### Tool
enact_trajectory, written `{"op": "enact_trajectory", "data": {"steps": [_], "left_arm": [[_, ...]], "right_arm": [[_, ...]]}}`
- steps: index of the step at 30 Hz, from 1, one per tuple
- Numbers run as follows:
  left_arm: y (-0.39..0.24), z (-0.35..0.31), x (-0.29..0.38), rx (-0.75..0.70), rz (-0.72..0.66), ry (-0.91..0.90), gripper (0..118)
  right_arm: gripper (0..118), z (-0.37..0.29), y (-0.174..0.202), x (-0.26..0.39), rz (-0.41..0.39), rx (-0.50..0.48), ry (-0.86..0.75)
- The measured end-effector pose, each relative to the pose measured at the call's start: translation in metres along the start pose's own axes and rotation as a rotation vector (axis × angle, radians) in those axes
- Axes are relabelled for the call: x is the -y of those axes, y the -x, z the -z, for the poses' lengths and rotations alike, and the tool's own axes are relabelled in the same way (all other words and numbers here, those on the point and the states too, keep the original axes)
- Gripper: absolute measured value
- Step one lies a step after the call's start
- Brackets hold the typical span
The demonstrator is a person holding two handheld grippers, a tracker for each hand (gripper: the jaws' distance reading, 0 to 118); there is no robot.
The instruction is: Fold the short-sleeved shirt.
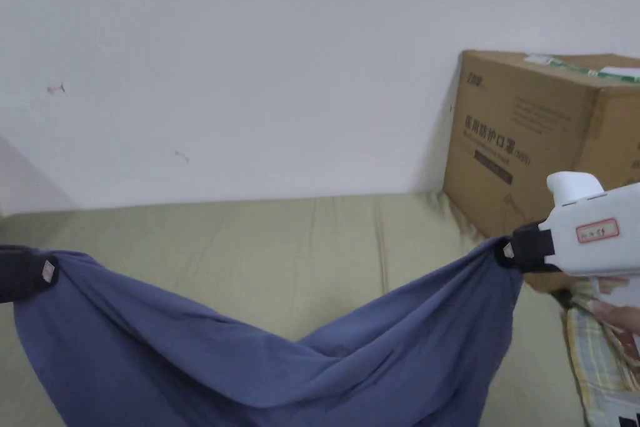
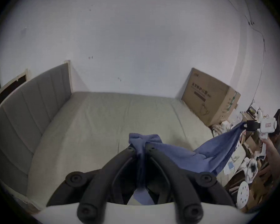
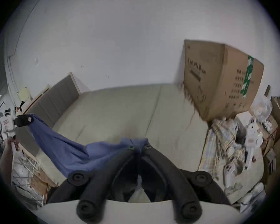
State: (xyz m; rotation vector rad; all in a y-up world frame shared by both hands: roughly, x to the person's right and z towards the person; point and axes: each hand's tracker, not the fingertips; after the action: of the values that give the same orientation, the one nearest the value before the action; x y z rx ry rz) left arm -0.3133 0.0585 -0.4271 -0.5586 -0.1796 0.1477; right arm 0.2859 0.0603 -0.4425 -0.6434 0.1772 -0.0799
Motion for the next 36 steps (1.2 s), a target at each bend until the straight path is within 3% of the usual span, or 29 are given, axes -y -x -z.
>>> {"op": "enact_trajectory", "data": {"steps": [5, 7, 11, 24, 30, 32, 36], "left_arm": [[-0.001, -0.005, -0.061, -0.04, 0.025, -0.036, 5], [-0.001, 0.003, -0.082, -0.053, 0.028, -0.031, 5], [-0.003, 0.034, -0.113, -0.062, 0.008, -0.03, 5], [0.016, 0.153, -0.154, -0.104, -0.095, -0.149, 5], [0.038, 0.19, -0.085, -0.149, -0.109, -0.005, 5], [0.047, 0.201, -0.029, -0.142, -0.14, 0.107, 5], [0.061, 0.207, 0.11, -0.128, -0.19, 0.366, 5]], "right_arm": [[2, -0.02, -0.001, -0.066, -0.075, 0.062, -0.088], [2, -0.016, -0.011, -0.092, -0.044, 0.027, -0.088], [2, 0.007, -0.031, -0.135, 0.044, 0.061, -0.114], [2, 0.097, -0.054, -0.206, 0.095, 0.176, -0.245], [2, 0.152, -0.073, -0.121, 0.12, 0.154, -0.111], [2, 0.176, -0.078, -0.052, 0.092, 0.17, 0.002], [2, 0.208, -0.095, 0.104, 0.187, 0.144, 0.31]]}}
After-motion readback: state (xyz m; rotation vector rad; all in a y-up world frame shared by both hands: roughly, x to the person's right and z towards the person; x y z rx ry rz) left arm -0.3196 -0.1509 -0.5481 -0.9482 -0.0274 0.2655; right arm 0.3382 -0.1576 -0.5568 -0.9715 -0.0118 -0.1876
